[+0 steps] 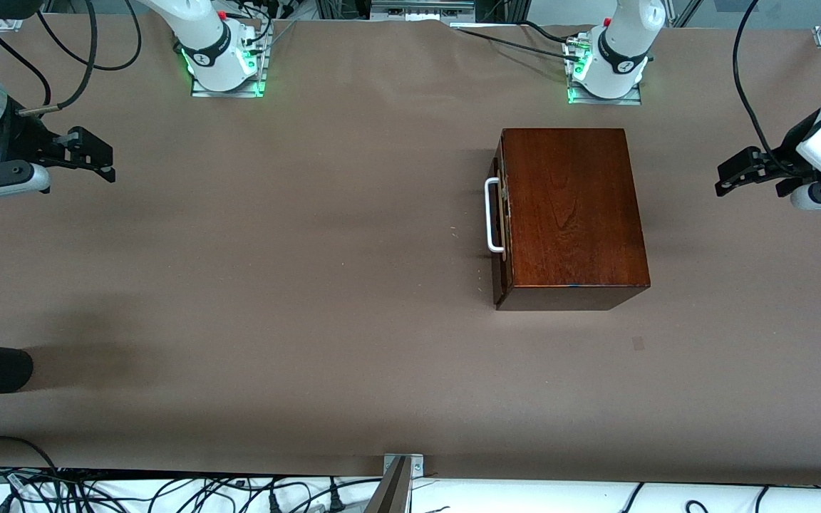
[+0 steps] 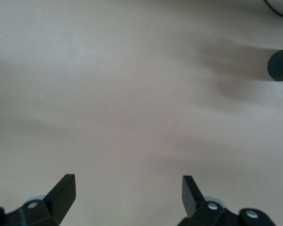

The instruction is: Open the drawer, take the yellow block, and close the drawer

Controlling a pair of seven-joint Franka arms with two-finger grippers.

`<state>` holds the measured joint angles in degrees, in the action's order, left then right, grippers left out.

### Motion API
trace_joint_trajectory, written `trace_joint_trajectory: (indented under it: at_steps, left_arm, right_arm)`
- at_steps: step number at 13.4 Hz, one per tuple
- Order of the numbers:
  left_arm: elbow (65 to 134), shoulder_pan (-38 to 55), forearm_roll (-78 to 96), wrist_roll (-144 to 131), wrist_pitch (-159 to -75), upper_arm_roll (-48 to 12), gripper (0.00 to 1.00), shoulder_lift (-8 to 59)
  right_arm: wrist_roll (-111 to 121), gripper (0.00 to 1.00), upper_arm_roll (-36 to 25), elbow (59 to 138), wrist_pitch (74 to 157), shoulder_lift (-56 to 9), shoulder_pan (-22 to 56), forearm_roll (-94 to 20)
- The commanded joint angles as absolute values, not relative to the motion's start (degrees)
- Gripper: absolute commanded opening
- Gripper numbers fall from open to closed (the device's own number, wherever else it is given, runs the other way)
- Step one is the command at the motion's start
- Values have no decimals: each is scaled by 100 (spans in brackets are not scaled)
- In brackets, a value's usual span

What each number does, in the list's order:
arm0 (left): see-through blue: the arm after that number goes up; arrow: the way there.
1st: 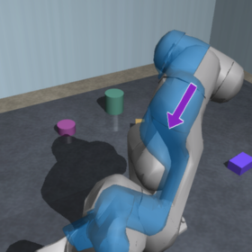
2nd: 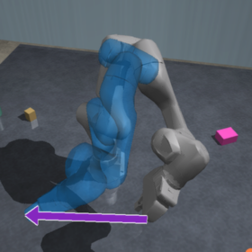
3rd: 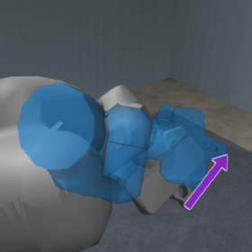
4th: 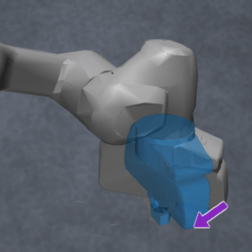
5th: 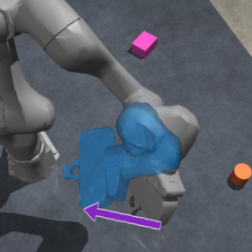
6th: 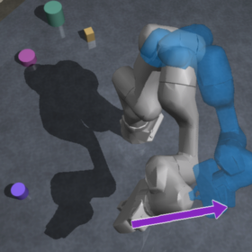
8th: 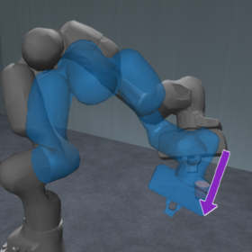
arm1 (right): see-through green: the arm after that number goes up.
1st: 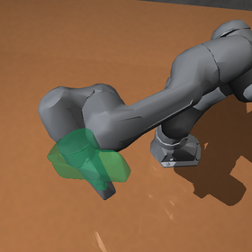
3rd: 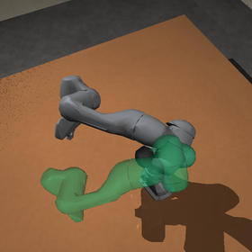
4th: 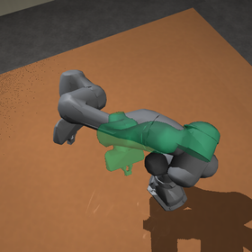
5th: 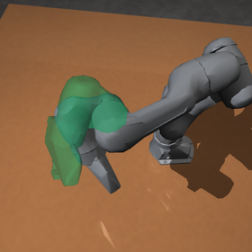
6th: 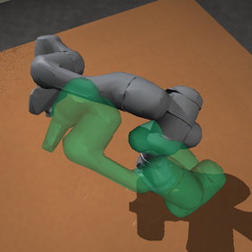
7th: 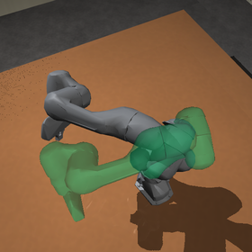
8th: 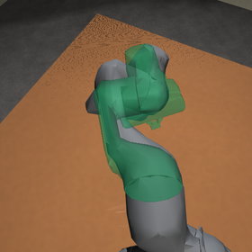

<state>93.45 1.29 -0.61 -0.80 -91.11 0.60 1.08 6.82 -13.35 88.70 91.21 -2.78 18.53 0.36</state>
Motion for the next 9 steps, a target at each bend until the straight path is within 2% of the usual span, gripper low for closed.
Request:
trace_joint_trajectory:
  at_steps: [1,9]
  left_arm:
    - [9228,88,-106,-9,-9026,26,100,132]
    - [9097,123,-114,-53,-8991,9,100,229]
  right_arm:
    - [659,100,-1336,8833,9053,-237,1855,18]
    - [659,100,-1336,8833,9053,-237,1863,18]
